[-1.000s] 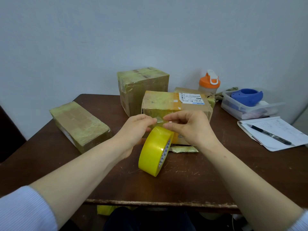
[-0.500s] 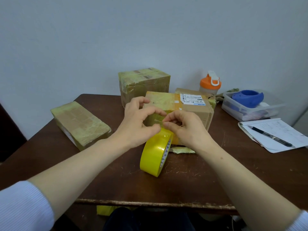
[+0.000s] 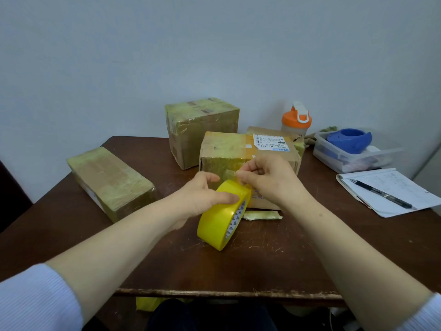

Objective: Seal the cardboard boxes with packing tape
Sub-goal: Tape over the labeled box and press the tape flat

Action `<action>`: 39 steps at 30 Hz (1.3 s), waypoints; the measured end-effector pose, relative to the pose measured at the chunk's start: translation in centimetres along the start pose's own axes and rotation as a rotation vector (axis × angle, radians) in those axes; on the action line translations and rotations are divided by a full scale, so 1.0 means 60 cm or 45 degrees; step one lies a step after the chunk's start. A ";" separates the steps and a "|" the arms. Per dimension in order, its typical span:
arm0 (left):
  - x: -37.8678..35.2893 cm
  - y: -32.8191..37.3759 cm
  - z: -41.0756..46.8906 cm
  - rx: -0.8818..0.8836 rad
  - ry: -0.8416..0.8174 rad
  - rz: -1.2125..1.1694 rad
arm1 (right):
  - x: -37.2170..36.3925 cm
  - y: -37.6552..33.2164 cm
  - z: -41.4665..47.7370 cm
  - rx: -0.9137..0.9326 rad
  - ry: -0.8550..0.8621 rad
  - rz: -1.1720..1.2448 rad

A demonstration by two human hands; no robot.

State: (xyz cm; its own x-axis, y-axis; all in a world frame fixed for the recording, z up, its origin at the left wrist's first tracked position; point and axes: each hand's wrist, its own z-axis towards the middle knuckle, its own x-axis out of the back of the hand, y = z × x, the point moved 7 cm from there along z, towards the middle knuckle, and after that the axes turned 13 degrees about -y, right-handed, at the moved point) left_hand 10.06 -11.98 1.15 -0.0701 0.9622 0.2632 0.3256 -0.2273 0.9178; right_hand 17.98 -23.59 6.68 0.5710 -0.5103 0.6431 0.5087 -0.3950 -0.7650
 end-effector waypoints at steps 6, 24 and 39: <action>-0.025 -0.006 -0.011 -0.004 -0.071 -0.316 | -0.002 0.039 -0.007 -0.316 -0.093 0.219; -0.100 0.043 -0.006 -0.214 -0.108 -0.201 | 0.041 0.143 -0.066 -0.457 0.071 0.388; -0.084 0.178 0.048 -0.631 0.503 0.904 | 0.167 0.223 -0.123 -0.644 0.291 -0.027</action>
State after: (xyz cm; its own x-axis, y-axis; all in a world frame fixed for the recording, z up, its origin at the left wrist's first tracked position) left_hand 16.63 -18.79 8.79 -0.3531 0.4748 0.8061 -0.0160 -0.8646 0.5022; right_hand 25.76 -39.63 2.62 0.3808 -0.6288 0.6780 0.1135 -0.6959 -0.7091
